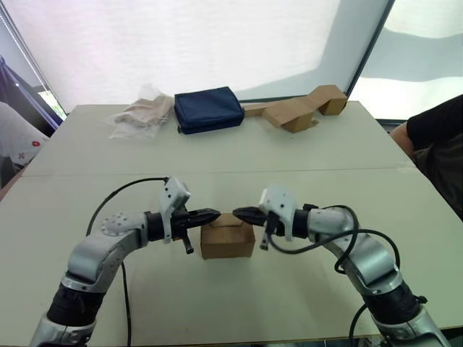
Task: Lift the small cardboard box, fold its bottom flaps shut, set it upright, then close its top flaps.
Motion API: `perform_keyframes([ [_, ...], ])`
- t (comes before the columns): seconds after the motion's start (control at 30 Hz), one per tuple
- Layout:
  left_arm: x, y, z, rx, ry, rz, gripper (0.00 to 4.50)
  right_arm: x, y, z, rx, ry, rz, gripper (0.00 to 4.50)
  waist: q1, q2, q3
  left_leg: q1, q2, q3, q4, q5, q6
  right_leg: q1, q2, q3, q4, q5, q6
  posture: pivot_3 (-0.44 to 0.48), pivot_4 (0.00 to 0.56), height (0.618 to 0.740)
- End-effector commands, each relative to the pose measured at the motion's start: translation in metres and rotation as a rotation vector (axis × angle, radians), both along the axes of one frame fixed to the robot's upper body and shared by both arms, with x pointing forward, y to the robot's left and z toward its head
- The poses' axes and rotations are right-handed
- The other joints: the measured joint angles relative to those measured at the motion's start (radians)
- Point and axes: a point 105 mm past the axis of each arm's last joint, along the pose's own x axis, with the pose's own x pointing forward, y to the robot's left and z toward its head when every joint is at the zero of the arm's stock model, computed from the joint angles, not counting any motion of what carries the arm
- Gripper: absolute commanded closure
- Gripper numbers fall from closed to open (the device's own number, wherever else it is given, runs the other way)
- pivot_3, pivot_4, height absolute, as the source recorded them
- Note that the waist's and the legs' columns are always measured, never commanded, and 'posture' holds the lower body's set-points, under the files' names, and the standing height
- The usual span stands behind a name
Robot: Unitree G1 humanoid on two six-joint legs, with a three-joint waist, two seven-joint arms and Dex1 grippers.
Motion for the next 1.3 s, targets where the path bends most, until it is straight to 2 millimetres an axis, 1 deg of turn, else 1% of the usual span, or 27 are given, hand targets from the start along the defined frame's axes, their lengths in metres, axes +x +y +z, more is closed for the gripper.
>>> perform_keyframes([
  [0.03, -0.001, 0.02, 0.018, -0.021, -0.026, 0.047, 4.49, -0.002, -0.017, 0.036, 0.18, -0.008, -0.047, 4.5, 0.0, 0.0, 0.0, 0.0, 0.0, 0.0, 0.0, 0.0, 0.0, 0.0, 0.0, 0.0, 0.0, 0.0, 0.0, 0.0, 0.15, 0.74],
  [0.1, -0.003, 0.028, 0.019, -0.012, -0.009, 0.062, 4.49, -0.004, -0.025, 0.039, 0.219, 0.019, -0.067, 4.5, 0.0, 0.0, 0.0, 0.0, 0.0, 0.0, 0.0, 0.0, 0.0, 0.0, 0.0, 0.0, 0.0, 0.0, 0.0, 0.0, 0.15, 0.74],
  [0.13, -0.005, 0.036, 0.016, 0.002, 0.007, 0.075, 4.49, -0.005, -0.032, 0.039, 0.229, 0.033, -0.084, 4.5, 0.0, 0.0, 0.0, 0.0, 0.0, 0.0, 0.0, 0.0, 0.0, 0.0, -0.001, 0.0, 0.0, 0.0, 0.0, 0.0, 0.15, 0.74],
  [0.2, -0.009, 0.052, 0.006, 0.049, 0.046, 0.11, 4.49, -0.006, -0.046, 0.038, 0.254, 0.066, -0.13, 4.5, -0.002, 0.0, 0.0, 0.0, 0.0, 0.0, -0.001, 0.0, 0.0, 0.0, -0.001, 0.0, -0.001, 0.0, 0.0, 0.0, 0.15, 0.74],
  [0.27, -0.014, 0.067, -0.007, 0.094, 0.089, 0.135, 4.49, -0.009, -0.059, 0.032, 0.261, 0.111, -0.172, 4.5, -0.002, 0.0, 0.0, 0.0, 0.0, 0.0, -0.001, 0.0, 0.0, 0.0, -0.001, 0.0, -0.001, 0.0, 0.0, 0.0, 0.15, 0.74],
  [0.37, -0.026, 0.08, -0.023, 0.15, 0.13, 0.14, 4.49, -0.019, -0.074, 0.009, 0.172, 0.188, -0.201, 4.5, -0.001, 0.0, 0.0, 0.0, 0.0, 0.0, -0.001, 0.0, 0.0, 0.0, -0.001, 0.0, -0.001, 0.0, 0.0, 0.0, 0.15, 0.74],
  [0.57, -0.045, 0.095, -0.039, 0.16, 0.2, 0.16, 4.49, -0.044, -0.096, -0.034, 0.022, 0.337, -0.214, 4.5, 0.002, 0.0, 0.0, 0.0, 0.0, 0.0, -0.002, 0.0, 0.0, 0.001, -0.001, 0.0, -0.003, 0.0, 0.0, 0.0, 0.15, 0.74],
  [0.63, -0.05, 0.096, -0.042, 0.157, 0.214, 0.17, 4.49, -0.048, -0.102, -0.042, -0.004, 0.366, -0.224, 4.5, 0.002, 0.0, 0.0, 0.0, 0.0, 0.0, -0.002, 0.0, 0.001, 0.002, -0.001, 0.0, -0.004, 0.0, 0.0, 0.0, 0.15, 0.74],
  [0.83, -0.059, 0.094, -0.053, 0.172, 0.245, 0.166, 4.49, -0.049, -0.107, -0.052, -0.022, 0.391, -0.228, 4.5, 0.0, 0.0, 0.0, 0.002, 0.0, 0.0, -0.002, 0.0, 0.001, 0.003, 0.0, 0.0, -0.004, 0.0, 0.0, 0.0, 0.15, 0.74],
  [1.1, -0.059, 0.091, -0.055, 0.152, 0.267, 0.167, 4.49, -0.048, -0.107, -0.057, -0.024, 0.392, -0.236, 4.5, 0.002, 0.0, 0.0, 0.002, 0.0, 0.0, -0.001, 0.0, 0.001, 0.003, 0.0, 0.0, -0.004, 0.0, 0.0, 0.0, 0.15, 0.74],
  [1.3, -0.057, 0.093, -0.054, 0.139, 0.284, 0.175, 4.49, -0.046, -0.107, -0.059, -0.022, 0.393, -0.237, 4.5, 0.002, 0.0, 0.0, 0.002, 0.0, 0.0, -0.001, 0.0, 0.001, 0.003, 0.0, 0.0, -0.004, 0.0, 0.0, 0.0, 0.15, 0.74],
])
